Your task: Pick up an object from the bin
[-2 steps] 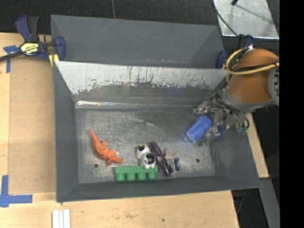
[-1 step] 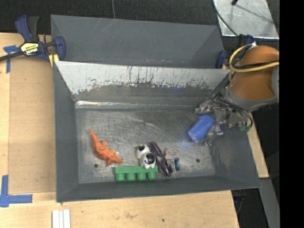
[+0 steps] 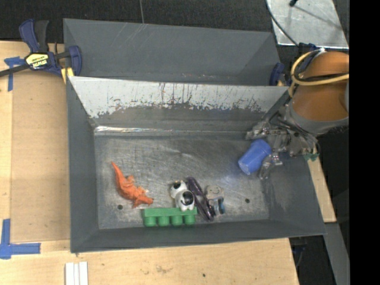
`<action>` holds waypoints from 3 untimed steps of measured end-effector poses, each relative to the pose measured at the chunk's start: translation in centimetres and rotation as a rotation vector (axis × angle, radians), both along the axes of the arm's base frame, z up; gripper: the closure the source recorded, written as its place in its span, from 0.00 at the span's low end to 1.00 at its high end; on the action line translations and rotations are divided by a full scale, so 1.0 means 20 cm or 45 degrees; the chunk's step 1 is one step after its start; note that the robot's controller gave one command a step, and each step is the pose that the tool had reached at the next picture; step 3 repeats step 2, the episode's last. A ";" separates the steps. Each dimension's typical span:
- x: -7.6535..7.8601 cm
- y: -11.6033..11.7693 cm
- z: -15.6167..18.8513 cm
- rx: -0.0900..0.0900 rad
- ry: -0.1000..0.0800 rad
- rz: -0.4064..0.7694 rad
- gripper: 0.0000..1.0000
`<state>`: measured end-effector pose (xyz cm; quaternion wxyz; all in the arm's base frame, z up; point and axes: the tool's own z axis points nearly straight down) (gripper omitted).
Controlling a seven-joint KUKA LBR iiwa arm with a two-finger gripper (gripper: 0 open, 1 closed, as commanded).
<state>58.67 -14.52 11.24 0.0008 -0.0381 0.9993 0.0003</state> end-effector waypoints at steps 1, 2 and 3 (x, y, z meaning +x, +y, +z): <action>0.00 0.00 0.07 -0.002 -0.005 -0.001 1.00; 0.01 0.00 0.11 -0.003 -0.008 0.000 1.00; 0.01 0.00 0.11 -0.003 -0.008 0.000 1.00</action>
Offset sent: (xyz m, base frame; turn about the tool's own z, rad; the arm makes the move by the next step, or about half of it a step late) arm 0.0000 0.0001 0.0029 0.0000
